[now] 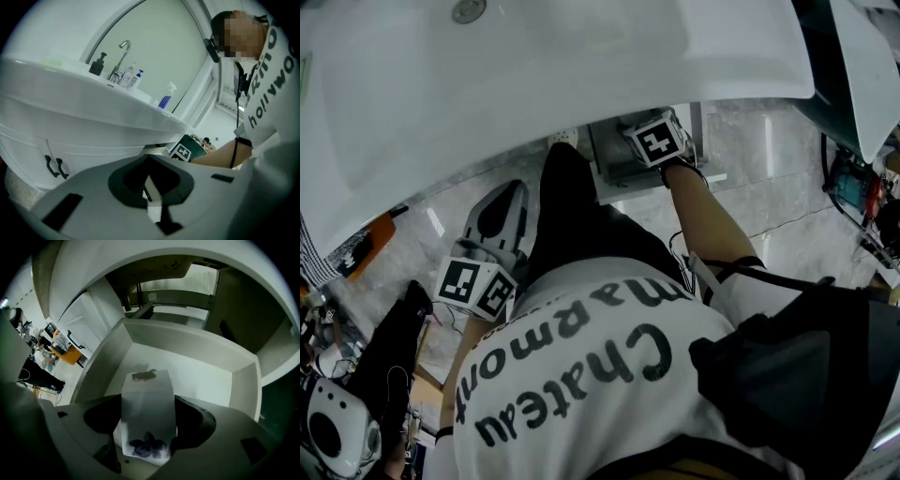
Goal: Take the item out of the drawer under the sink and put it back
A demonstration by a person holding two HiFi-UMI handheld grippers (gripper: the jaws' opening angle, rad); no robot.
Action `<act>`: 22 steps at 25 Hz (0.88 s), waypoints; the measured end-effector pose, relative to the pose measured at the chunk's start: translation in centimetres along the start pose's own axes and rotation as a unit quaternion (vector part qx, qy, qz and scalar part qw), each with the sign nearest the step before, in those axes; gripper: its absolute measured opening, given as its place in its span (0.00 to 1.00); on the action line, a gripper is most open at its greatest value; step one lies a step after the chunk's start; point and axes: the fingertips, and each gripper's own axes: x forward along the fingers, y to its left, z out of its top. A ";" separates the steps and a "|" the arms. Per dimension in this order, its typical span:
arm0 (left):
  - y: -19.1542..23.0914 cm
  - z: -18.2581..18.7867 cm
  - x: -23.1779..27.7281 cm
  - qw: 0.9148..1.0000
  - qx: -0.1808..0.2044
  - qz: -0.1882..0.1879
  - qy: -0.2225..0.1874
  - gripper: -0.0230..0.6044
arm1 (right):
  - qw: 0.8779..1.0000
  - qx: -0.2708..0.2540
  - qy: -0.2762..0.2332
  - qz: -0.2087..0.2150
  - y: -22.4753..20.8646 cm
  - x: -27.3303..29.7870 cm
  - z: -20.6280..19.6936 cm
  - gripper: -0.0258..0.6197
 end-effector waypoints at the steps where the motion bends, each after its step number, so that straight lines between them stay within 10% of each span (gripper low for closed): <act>1: 0.1 0.1 0.0 1.000 -0.001 0.001 0.000 0.05 | 1.000 0.004 -0.002 0.001 0.0 0.0 0.0 0.57; 22: -1.3 0.1 -0.1 1.000 0.005 -0.003 -0.010 0.05 | 0.999 0.027 -0.041 0.010 0.0 -1.2 0.5 0.56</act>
